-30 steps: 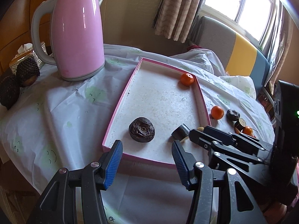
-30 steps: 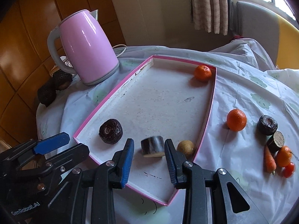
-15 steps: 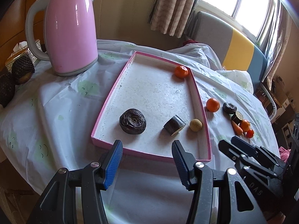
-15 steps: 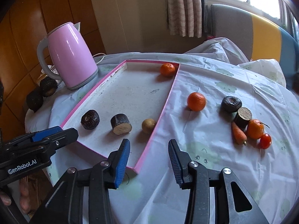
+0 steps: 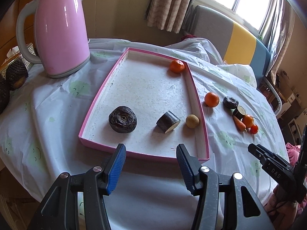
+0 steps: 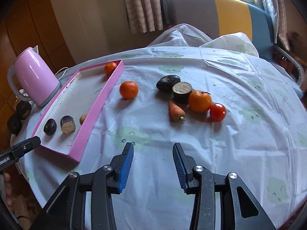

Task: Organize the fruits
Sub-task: 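Move both open tools back toward the remaining produce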

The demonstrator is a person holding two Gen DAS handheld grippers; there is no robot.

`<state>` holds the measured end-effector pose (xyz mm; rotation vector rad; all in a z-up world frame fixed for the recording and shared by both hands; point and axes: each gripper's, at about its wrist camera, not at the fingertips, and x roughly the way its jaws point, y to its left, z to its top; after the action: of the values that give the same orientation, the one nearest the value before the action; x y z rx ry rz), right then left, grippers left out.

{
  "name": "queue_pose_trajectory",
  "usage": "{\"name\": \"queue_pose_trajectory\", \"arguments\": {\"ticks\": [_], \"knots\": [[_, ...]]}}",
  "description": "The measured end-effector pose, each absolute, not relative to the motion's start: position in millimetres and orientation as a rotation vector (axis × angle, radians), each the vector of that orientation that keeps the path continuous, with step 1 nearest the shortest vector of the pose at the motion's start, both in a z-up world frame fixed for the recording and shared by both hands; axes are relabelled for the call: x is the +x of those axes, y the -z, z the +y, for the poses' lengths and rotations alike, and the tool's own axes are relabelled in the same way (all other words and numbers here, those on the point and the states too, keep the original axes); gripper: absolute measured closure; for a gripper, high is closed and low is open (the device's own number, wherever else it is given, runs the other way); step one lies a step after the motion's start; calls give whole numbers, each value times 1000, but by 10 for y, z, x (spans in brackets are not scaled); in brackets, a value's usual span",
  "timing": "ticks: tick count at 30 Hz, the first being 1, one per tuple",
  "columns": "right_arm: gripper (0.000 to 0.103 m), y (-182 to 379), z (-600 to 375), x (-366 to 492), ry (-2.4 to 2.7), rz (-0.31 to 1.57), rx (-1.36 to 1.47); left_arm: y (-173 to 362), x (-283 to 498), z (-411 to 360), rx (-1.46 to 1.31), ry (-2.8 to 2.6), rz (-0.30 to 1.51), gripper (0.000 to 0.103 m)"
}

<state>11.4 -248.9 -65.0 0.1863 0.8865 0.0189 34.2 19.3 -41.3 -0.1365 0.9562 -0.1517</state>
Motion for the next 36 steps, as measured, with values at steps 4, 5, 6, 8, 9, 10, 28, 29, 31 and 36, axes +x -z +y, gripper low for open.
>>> {"name": "queue_pose_trajectory", "arguments": {"ticks": [4,5,6,8,9,10,28,29,31,36], "knots": [[64,666,-2652,99,19,885,199,407,330,135,-124,172,956,48],[65,669,-2690,94,27,883,203,404,328,118,-121,178,954,48],[67,670,-2722,94,34,882,205,401,328,88,-116,189,954,48],[67,672,-2778,96,49,880,209,392,323,30,-104,207,953,48],[67,675,-2805,96,57,880,210,387,319,-1,-96,213,951,48],[68,678,-2831,97,63,879,213,380,315,-38,-85,220,949,48],[69,692,-3240,163,153,864,230,233,447,-762,24,355,937,48],[69,690,-3262,173,155,862,232,239,455,-787,27,358,939,48],[69,682,-3296,191,158,858,226,250,481,-855,33,368,946,48],[69,670,-3364,241,155,855,220,304,539,-1003,45,387,965,48]]}}
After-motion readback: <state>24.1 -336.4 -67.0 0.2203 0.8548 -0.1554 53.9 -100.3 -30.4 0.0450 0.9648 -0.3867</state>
